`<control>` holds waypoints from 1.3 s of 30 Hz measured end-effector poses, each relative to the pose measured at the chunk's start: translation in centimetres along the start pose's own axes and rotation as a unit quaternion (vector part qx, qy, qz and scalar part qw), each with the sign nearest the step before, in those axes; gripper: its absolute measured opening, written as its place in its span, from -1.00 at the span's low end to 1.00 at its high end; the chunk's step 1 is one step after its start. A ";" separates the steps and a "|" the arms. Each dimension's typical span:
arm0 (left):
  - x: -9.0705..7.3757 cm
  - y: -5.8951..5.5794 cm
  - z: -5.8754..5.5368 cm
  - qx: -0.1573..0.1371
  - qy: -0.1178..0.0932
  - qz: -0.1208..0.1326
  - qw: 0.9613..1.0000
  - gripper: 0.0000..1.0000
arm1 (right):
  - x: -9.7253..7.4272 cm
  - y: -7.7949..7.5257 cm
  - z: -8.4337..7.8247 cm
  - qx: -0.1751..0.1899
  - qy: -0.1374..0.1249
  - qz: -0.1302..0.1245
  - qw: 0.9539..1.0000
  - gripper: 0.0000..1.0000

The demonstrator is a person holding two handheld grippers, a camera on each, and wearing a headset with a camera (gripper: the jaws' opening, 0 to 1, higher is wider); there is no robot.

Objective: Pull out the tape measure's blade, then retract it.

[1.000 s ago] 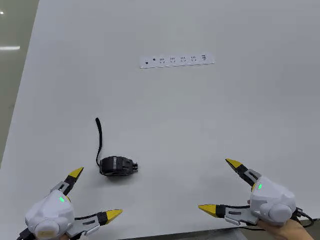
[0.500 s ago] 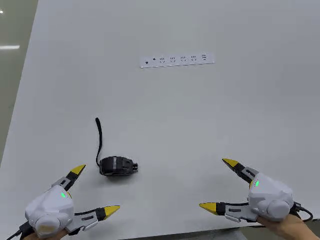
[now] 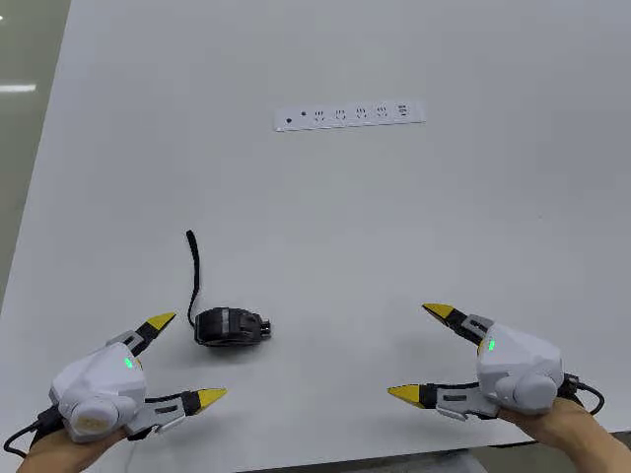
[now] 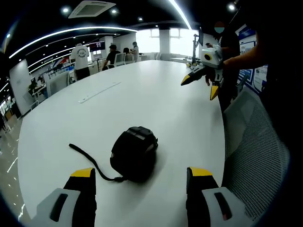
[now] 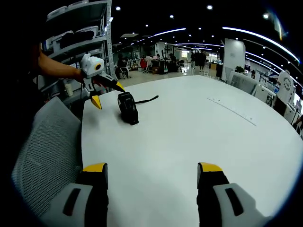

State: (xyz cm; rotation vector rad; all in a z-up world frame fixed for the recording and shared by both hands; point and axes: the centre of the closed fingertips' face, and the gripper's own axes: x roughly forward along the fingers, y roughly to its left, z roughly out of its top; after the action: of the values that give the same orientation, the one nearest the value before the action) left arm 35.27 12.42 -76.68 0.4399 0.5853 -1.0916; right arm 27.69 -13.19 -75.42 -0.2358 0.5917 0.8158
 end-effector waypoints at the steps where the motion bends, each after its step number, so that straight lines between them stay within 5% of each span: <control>1: 0.1 0.1 -0.1 0.001 0.003 -0.002 1.000 0.48 | 0.2 0.0 0.1 -0.002 0.001 0.004 1.000 0.56; 14: 0.8 1.0 -0.1 0.025 0.016 -0.021 0.999 0.21 | 1.9 -0.1 1.4 -0.023 0.005 0.027 0.999 0.34; 39: 3.3 1.4 -0.2 0.110 0.065 -0.082 0.988 -0.10 | 7.2 0.2 3.4 -0.075 0.017 0.090 0.993 0.08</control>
State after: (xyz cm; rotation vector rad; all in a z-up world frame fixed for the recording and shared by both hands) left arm 37.62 10.78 -78.89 0.6687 0.6267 -1.2973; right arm 32.76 -7.17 -76.84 -0.3373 0.5901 1.0343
